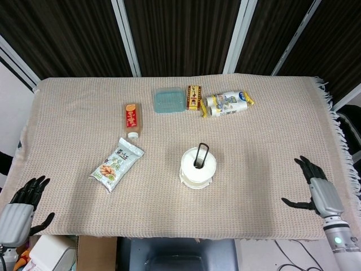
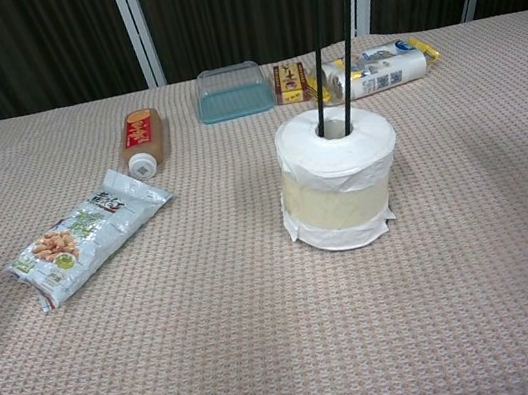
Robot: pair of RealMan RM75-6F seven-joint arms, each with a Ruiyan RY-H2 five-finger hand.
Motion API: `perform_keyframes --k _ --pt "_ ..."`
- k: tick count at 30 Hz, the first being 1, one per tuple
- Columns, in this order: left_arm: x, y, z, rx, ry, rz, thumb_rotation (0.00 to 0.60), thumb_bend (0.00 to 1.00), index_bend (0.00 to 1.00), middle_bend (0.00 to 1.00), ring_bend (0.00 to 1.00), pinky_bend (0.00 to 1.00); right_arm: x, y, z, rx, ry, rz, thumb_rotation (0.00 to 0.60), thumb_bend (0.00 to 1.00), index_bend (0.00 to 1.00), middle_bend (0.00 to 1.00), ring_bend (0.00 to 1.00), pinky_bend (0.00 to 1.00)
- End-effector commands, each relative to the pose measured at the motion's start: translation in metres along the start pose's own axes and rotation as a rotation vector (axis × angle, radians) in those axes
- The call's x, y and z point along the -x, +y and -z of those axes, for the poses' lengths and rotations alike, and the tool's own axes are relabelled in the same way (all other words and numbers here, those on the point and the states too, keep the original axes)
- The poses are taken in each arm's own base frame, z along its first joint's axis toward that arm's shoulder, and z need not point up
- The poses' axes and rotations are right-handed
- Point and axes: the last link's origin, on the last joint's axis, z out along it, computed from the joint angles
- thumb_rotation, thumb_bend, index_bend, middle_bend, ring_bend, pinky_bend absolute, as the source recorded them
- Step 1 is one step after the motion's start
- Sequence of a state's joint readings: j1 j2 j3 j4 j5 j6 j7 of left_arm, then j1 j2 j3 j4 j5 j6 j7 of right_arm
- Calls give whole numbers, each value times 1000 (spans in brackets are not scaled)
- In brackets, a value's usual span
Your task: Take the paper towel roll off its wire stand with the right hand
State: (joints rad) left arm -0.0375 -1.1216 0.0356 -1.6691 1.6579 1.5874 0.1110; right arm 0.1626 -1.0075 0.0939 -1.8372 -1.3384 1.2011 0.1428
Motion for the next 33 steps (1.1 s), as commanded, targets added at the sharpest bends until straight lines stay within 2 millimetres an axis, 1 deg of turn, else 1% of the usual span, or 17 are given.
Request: perform_keyframes --k 1,9,13,16,19,27,33 --pt "-2 -1 2 3 0 16 600 293 38 64 60 199 5 -25 -19 -64 -63 -62 600 0 0 0 0 0" --pt "-3 -2 4 26 -1 36 600 293 51 67 64 199 26 -63 -62 -127 -134 -131 600 0 0 0 0 0" --pt "-3 -1 5 38 -7 37 600 293 56 67 65 199 39 -80 -79 -140 -176 -183 600 0 0 0 0 0" --pt "-4 0 6 42 -7 44 600 293 57 67 65 199 49 -93 -88 -143 -254 -242 600 0 0 0 0 0" --pt "-4 -1 6 43 -9 47 600 293 56 67 64 199 57 -102 -94 -153 -313 -261 600 0 0 0 0 0" --pt "-5 -2 7 48 -15 56 600 292 72 67 64 199 79 -119 -112 -201 -318 -219 600 0 0 0 0 0" --pt "-5 -1 7 52 -24 55 600 291 99 68 65 199 94 -131 -119 -224 -339 -216 600 0 0 0 0 0"
